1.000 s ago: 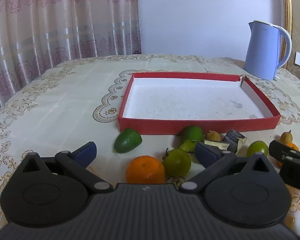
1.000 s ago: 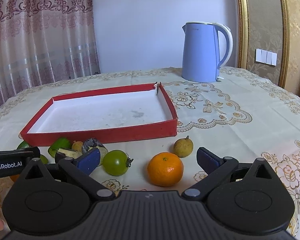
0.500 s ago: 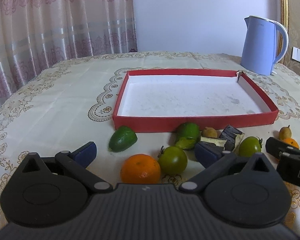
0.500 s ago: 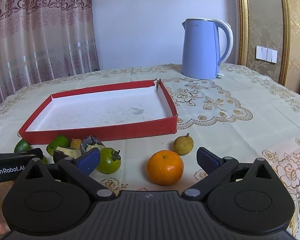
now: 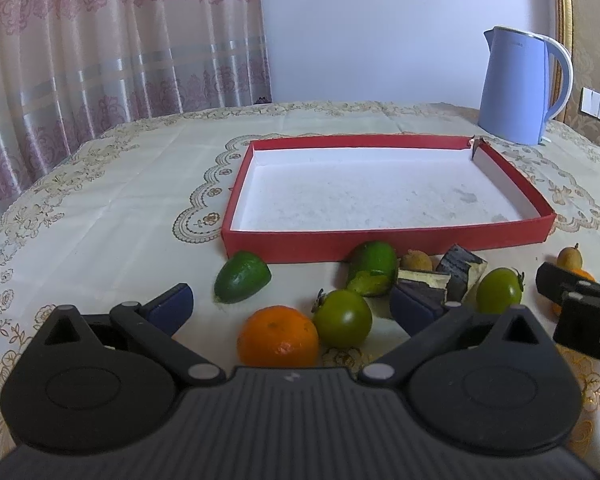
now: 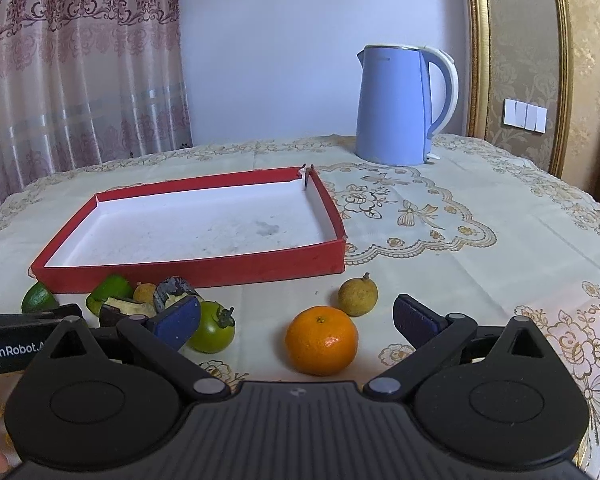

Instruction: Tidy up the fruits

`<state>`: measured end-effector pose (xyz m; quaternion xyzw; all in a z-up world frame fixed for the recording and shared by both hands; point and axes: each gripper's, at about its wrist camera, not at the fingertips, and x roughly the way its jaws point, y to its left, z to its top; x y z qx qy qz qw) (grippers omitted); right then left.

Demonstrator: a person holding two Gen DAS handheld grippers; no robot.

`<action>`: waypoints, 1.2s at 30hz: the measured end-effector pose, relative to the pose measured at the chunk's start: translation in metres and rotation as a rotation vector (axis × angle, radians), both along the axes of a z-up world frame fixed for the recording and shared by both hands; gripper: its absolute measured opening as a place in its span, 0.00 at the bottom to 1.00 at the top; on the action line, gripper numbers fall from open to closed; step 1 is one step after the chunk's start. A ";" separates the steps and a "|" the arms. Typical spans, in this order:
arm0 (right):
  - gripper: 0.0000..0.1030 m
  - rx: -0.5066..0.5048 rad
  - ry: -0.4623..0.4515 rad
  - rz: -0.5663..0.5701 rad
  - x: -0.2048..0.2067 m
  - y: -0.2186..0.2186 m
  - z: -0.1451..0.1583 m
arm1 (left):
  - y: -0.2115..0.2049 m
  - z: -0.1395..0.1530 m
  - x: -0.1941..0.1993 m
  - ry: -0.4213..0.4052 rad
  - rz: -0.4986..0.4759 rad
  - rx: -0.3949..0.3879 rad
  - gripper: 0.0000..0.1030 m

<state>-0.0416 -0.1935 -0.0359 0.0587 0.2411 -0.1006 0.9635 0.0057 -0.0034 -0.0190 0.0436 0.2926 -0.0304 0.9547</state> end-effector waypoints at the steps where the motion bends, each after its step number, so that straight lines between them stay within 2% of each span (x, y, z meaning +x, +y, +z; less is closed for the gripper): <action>1: 1.00 0.003 -0.002 0.004 0.000 0.000 0.000 | 0.000 0.000 0.000 0.001 0.001 0.000 1.00; 29: 1.00 0.017 0.004 0.057 -0.001 0.001 -0.002 | -0.001 -0.006 0.000 0.008 -0.006 0.007 1.00; 36: 1.00 -0.019 -0.015 0.069 -0.015 -0.011 -0.003 | 0.009 -0.016 -0.001 0.015 -0.015 0.009 1.00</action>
